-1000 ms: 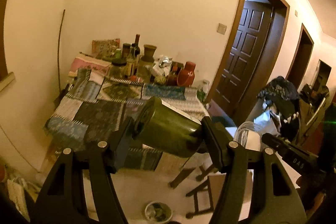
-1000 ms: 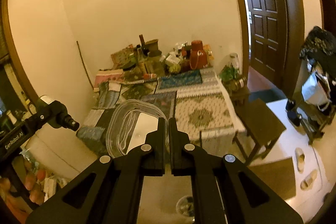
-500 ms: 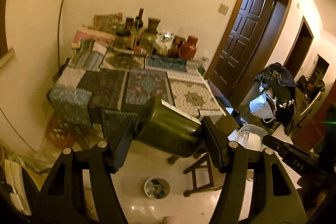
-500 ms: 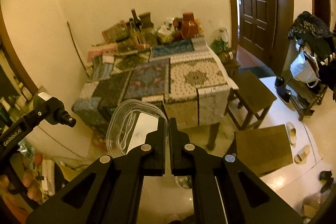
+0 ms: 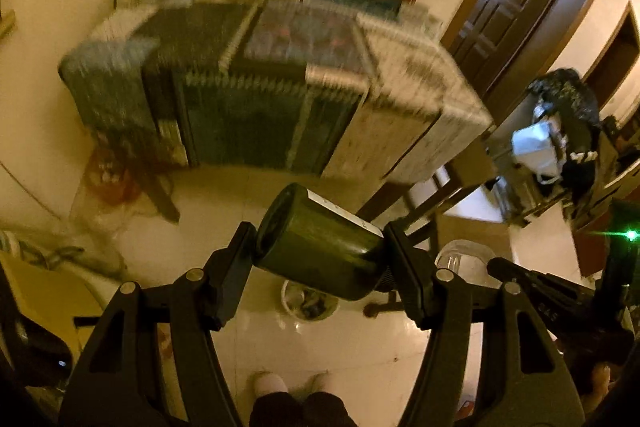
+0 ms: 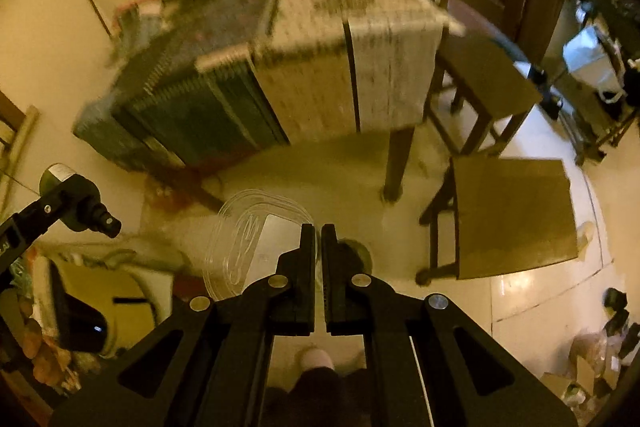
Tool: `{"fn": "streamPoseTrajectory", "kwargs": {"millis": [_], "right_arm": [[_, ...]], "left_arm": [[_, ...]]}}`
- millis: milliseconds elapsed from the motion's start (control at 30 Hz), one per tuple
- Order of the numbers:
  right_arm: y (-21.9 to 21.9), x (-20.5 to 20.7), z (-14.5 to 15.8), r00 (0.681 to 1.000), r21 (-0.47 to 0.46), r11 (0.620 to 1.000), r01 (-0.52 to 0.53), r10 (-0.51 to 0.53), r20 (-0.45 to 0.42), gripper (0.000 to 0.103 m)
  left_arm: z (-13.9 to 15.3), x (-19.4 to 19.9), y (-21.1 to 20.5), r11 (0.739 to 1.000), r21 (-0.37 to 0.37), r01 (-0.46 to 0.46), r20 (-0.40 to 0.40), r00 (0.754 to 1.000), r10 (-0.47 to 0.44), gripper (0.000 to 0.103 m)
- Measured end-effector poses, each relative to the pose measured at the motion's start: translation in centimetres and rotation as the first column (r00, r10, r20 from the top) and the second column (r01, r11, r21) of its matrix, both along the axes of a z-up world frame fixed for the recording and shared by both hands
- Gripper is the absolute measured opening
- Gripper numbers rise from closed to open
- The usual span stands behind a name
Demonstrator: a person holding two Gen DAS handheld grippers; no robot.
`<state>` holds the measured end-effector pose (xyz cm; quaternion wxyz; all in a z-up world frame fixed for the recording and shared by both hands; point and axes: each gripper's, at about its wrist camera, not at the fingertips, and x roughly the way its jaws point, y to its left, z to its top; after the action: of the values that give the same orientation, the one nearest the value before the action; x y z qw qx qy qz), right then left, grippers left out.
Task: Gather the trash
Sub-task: 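Open the right gripper over the bin while the left gripper releases the green cylinder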
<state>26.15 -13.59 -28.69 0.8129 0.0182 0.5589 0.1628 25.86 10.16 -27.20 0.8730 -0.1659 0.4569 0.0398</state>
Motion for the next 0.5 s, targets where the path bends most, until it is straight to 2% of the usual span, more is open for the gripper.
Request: {"fn": "streamPoseTrajectory", "kwargs": {"millis": [133, 200, 333, 400, 467, 500], "right_arm": [[0.3, 1.3, -5.3, 0.999, -0.026, 0.999, -0.032, 0.031, -0.037, 0.003], [0.7, 2.0, -7.9, 0.998, -0.033, 0.998, -0.052, 0.051, -0.048, 0.003], [1.3, 3.4, -13.2, 0.99, 0.022, 0.997, -0.077, 0.079, -0.113, 0.005], [1.6, 4.0, -15.7, 0.983, 0.036, 0.996, -0.08, 0.085, -0.161, 0.01], [1.7, 4.5, -18.0, 0.977, 0.046, 0.995, -0.085, 0.093, -0.194, 0.034], [1.7, 4.5, -18.5, 0.976, 0.046, 0.995, -0.083, 0.091, -0.196, 0.04]], "left_arm": [[-6.5, 1.1, -0.5, 0.999, -0.024, -0.023, -0.059, 0.998, 0.022, 0.064], [-8.8, 1.5, -0.6, 0.999, -0.03, -0.033, -0.074, 0.997, 0.03, 0.064], [-13.8, 2.3, -0.7, 0.998, -0.03, -0.049, -0.11, 0.993, 0.045, 0.064], [-15.8, 2.7, -0.9, 0.998, -0.032, -0.05, -0.129, 0.991, 0.046, 0.064], [-17.8, 3.2, -1.1, 0.998, -0.025, -0.049, -0.15, 0.988, 0.045, 0.064], [-18.7, 3.4, -1.3, 0.999, -0.023, -0.047, -0.162, 0.986, 0.043, 0.064]]}}
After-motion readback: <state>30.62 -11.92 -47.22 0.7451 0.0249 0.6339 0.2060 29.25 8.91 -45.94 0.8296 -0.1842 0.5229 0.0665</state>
